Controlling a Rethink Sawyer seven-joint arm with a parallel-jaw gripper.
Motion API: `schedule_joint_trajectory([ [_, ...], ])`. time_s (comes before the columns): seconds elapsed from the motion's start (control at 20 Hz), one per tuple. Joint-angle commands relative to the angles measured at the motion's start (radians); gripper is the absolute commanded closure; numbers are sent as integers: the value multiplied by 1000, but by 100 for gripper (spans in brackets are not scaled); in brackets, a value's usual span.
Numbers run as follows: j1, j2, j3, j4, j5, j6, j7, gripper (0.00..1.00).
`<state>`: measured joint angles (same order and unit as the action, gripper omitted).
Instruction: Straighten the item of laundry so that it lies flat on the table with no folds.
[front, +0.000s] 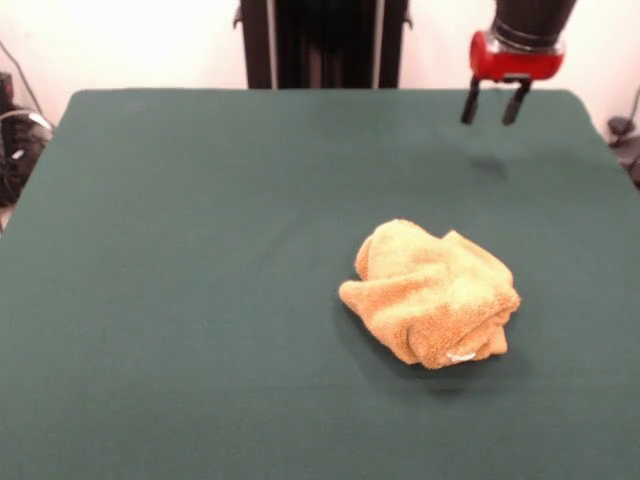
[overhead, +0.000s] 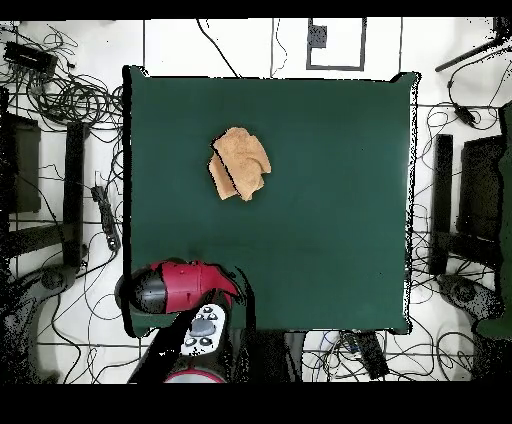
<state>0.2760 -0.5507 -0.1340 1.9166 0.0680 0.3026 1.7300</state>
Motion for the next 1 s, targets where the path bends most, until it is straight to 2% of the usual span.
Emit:
schedule_joint_trajectory([
  [0.05,15,-34,20,-87,104,16,265,0],
  [0.5,-8,-32,23,-155,157,90,254,0],
  [1.0,-12,29,-8,-295,180,172,234,0],
])
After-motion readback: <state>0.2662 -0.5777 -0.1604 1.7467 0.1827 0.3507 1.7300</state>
